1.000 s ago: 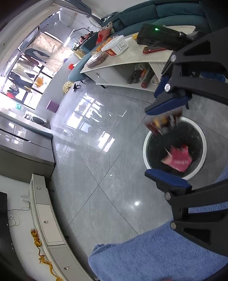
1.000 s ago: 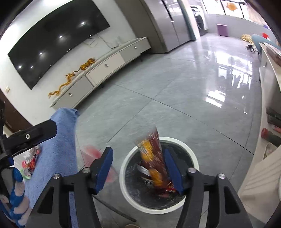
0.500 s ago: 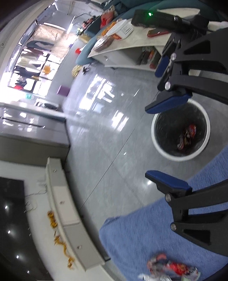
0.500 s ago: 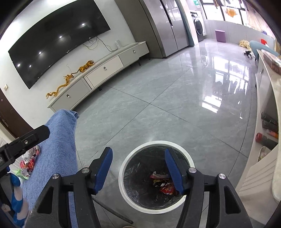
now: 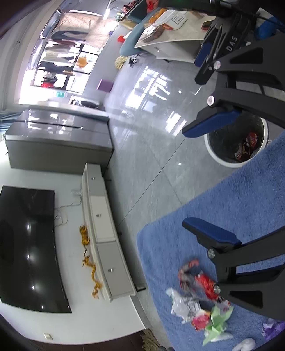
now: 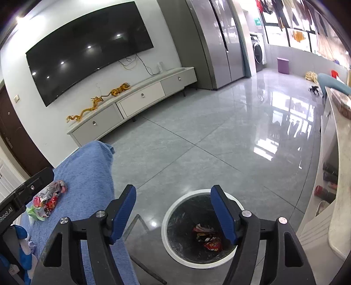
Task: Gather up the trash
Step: 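Move both tools back over the remaining trash on the rug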
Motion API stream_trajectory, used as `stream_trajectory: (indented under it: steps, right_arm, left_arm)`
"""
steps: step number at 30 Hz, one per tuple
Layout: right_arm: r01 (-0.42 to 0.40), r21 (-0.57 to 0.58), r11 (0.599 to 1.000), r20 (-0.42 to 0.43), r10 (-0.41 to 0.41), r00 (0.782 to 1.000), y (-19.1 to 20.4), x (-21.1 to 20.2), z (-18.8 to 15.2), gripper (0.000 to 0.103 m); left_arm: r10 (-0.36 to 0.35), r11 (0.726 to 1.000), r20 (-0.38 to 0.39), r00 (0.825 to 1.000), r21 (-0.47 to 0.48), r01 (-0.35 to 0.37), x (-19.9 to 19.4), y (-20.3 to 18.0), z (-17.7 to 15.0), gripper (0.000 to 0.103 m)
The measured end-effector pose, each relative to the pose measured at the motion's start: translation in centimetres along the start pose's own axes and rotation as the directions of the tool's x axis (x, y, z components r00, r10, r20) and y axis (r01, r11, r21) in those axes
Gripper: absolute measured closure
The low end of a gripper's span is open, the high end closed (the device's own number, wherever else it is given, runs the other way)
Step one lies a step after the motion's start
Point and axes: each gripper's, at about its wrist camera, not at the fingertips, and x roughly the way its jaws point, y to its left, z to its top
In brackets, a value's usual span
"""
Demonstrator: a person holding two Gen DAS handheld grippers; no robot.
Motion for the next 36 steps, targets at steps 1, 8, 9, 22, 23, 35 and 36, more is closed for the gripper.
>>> stream_trajectory:
  steps: [1, 8, 9, 22, 23, 35, 36]
  right_arm:
    - [0.0, -0.007, 1.0, 0.005, 0.0, 1.0, 0.3, -0.2, 0.0, 0.031]
    - [0.003, -0.063, 0.998, 0.034, -0.001, 0.999, 3.0, -1.7, 0.2, 0.024]
    - [0.004, -0.071, 0.997, 0.039, -0.001, 0.999, 3.4, -2.0, 0.2, 0.023]
    - [0.028, -0.168, 0.985, 0.093, -0.012, 0.996, 8.5, -3.9, 0.8, 0.002]
    - [0.028, -0.177, 0.984, 0.097, -0.011, 0.995, 8.9, -4.0, 0.7, 0.001]
    - [-0.005, -0.252, 0.968, 0.176, 0.051, 0.983, 15.3, -6.0, 0.5, 0.0]
    - [-0.01, -0.259, 0.966, 0.185, 0.06, 0.981, 16.0, -6.1, 0.4, 0.0]
  left_arm:
    - [0.006, 1.0, 0.006, 1.0, -0.004, -0.006, -0.3, 0.3, -0.1, 0.028]
    - [0.064, 0.997, 0.059, 0.996, -0.04, -0.062, -2.7, 2.5, -0.4, 0.023]
    - [0.074, 0.996, 0.069, 0.995, -0.046, -0.071, -3.1, 2.8, -0.4, 0.023]
    - [0.179, 0.979, 0.196, 0.964, -0.137, -0.154, -8.0, 7.7, -0.8, 0.023]
    - [0.183, 0.977, 0.2, 0.962, -0.144, -0.156, -8.3, 8.2, -0.9, 0.023]
    - [0.232, 0.958, 0.213, 0.949, -0.219, -0.185, -11.6, 14.2, -2.6, 0.023]
    - [0.236, 0.956, 0.209, 0.949, -0.224, -0.189, -11.7, 14.9, -2.6, 0.023]
